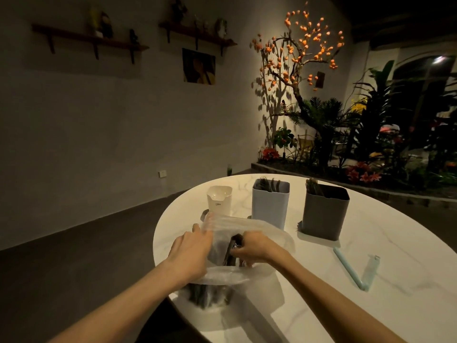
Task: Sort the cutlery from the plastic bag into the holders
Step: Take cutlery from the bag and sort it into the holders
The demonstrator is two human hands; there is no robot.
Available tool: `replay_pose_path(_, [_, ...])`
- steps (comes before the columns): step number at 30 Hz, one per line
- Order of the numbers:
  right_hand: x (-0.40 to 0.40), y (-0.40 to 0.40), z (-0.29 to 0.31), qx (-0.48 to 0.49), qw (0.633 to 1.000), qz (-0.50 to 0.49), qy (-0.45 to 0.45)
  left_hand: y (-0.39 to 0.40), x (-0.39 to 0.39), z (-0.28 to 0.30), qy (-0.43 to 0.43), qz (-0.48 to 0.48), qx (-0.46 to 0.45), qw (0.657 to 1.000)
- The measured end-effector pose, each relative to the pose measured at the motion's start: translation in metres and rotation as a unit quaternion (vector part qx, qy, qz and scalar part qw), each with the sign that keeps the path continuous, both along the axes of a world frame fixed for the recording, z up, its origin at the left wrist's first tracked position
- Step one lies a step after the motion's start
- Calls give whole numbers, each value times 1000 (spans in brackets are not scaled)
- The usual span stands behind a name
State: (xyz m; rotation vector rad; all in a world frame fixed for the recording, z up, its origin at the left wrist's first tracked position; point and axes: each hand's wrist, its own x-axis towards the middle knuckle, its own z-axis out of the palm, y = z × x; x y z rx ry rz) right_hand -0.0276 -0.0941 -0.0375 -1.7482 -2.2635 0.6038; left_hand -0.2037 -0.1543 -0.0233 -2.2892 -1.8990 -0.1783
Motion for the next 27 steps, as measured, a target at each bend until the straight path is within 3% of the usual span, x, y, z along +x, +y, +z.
replay_pose_path(3, [-27, 8, -10, -85, 995, -42, -15, 1, 1, -3, -34, -11, 10, 999])
replay_pose_path(7, [-55, 13, -25, -34, 989, -49, -135, 16, -1, -13, -69, 3, -2, 998])
replay_pose_path(9, [-59, 13, -28, -24, 991, -60, -119, 28, -11, -23, -121, 34, -92, 988])
replay_pose_path(11, [-56, 11, -27, -46, 997, -50, -37, 35, -21, -32, -181, 57, -184, 965])
replay_pose_path(13, [-48, 11, -23, -94, 993, -52, 58, 36, -25, -40, -211, 62, -204, 954])
replay_pose_path(15, [-41, 13, -23, -100, 988, -66, 96, 35, -24, -46, -215, 71, -181, 957])
replay_pose_path(17, [-40, 15, -28, -57, 992, -74, 79, 38, -23, -47, -196, 69, -162, 965])
replay_pose_path(21, [-48, 9, -44, 55, 993, -98, 39, 43, -20, -45, -237, 47, -179, 954])
replay_pose_path(27, [-47, 19, -32, -27, 997, -73, 21, 41, -16, -39, -265, 28, -184, 946])
